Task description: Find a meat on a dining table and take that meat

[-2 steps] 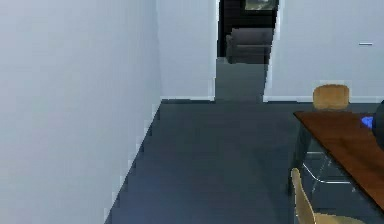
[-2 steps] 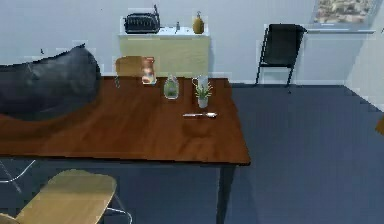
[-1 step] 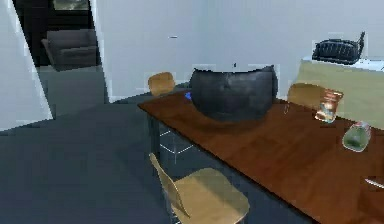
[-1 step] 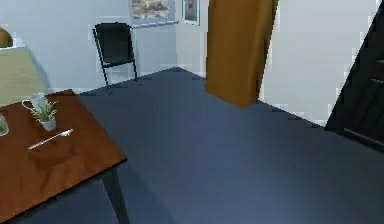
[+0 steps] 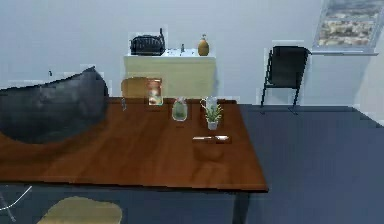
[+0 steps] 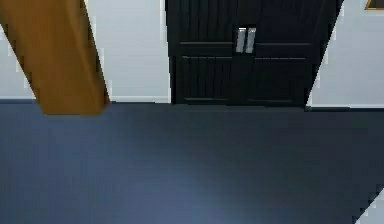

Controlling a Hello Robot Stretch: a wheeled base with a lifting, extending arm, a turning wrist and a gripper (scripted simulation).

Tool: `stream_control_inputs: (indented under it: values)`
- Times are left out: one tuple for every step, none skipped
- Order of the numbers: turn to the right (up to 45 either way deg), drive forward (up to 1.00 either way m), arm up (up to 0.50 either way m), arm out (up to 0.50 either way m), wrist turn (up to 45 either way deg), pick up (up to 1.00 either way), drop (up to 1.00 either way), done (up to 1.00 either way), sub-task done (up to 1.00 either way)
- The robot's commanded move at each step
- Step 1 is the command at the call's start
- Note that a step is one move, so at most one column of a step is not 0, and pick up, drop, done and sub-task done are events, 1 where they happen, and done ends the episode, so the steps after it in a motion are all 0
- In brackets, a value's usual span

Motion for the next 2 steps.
stream_control_inputs:
  values:
    - [45.0,0.00,0.00,0.00,0.0,0.00,0.00,0.00,0.00]
    - [0.0,0.75,0.00,0.00,0.0,0.00,0.00,0.00,0.00]
